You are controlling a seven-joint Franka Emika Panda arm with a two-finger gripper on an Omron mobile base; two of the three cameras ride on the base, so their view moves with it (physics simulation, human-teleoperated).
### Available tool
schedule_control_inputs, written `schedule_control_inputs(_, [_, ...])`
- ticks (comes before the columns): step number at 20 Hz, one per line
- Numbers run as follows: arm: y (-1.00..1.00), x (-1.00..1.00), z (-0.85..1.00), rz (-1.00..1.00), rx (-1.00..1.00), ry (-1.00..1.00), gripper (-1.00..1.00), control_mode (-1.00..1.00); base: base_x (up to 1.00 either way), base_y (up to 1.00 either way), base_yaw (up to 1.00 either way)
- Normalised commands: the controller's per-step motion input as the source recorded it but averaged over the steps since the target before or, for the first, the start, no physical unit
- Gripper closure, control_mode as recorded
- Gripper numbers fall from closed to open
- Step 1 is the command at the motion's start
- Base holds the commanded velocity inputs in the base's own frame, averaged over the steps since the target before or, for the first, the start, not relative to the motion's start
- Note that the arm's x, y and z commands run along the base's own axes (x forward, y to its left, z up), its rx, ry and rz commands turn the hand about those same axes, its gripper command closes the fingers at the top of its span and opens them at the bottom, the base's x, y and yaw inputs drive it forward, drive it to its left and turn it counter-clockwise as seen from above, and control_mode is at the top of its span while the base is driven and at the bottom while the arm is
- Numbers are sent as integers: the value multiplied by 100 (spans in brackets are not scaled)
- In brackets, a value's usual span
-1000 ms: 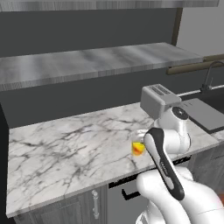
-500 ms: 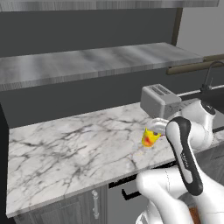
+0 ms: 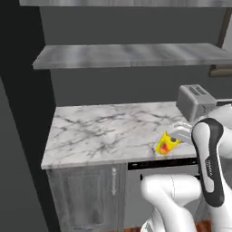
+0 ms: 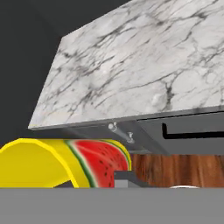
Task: Place the pitcher and cup on the dining counter for serving.
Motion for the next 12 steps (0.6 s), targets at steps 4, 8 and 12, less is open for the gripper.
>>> schedule_control_inputs(4, [0,0,0,0,0,0,100,100,-36,0,100])
schedule_control_inputs(8, [0,0,0,0,0,0,100,100,-19,0,100])
schedule_control_inputs(12, [0,0,0,0,0,0,100,100,-6,0,100])
